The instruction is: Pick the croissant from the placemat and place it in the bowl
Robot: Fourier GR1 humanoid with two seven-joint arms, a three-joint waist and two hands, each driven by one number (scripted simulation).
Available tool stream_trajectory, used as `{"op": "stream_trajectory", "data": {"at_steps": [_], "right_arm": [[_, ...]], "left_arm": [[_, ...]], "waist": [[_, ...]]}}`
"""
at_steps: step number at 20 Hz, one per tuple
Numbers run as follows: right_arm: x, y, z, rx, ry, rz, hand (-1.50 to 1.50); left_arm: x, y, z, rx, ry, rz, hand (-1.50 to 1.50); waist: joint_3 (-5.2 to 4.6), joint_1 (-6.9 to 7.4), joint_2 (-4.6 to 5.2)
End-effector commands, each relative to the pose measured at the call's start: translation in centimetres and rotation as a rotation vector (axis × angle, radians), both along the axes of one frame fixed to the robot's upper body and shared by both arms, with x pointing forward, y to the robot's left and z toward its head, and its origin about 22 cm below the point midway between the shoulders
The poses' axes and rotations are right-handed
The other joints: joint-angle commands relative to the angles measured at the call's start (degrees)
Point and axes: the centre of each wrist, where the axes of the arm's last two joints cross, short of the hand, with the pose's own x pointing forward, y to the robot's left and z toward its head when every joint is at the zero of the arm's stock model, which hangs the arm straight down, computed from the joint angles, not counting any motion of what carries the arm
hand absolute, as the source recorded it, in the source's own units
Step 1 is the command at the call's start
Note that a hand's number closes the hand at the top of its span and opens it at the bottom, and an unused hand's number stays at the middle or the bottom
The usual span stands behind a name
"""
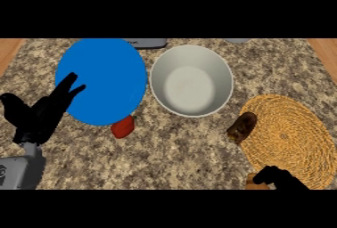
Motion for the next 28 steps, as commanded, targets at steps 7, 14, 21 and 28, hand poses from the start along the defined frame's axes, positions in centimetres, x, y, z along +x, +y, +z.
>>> {"op": "stream_trajectory", "data": {"at_steps": [7, 14, 21, 28], "right_arm": [[-1.4, 2.1, 5.1, 0.058, -0.086, -0.061, 1.5], [1.7, 3.8, 5.6, 0.116, -0.183, -0.064, 1.5], [7.1, 5.0, 7.7, 0.113, -0.26, -0.095, 1.5], [14.6, 6.7, 10.6, 0.106, -0.214, -0.133, 1.5]], "left_arm": [[0.5, -0.3, 0.6, -0.005, -0.018, -0.033, 0.0], [0.7, -0.8, 0.5, -0.009, -0.014, -0.045, 0.0], [1.5, -2.5, 0.8, 0.005, -0.023, -0.065, 0.0], [1.4, -1.6, 0.6, -0.007, -0.026, -0.066, 0.0]], "waist": [[-0.01, 1.34, 0.33], [0.01, 2.87, 0.73], [0.03, 3.69, 0.94], [0.14, 4.19, 0.99]]}}
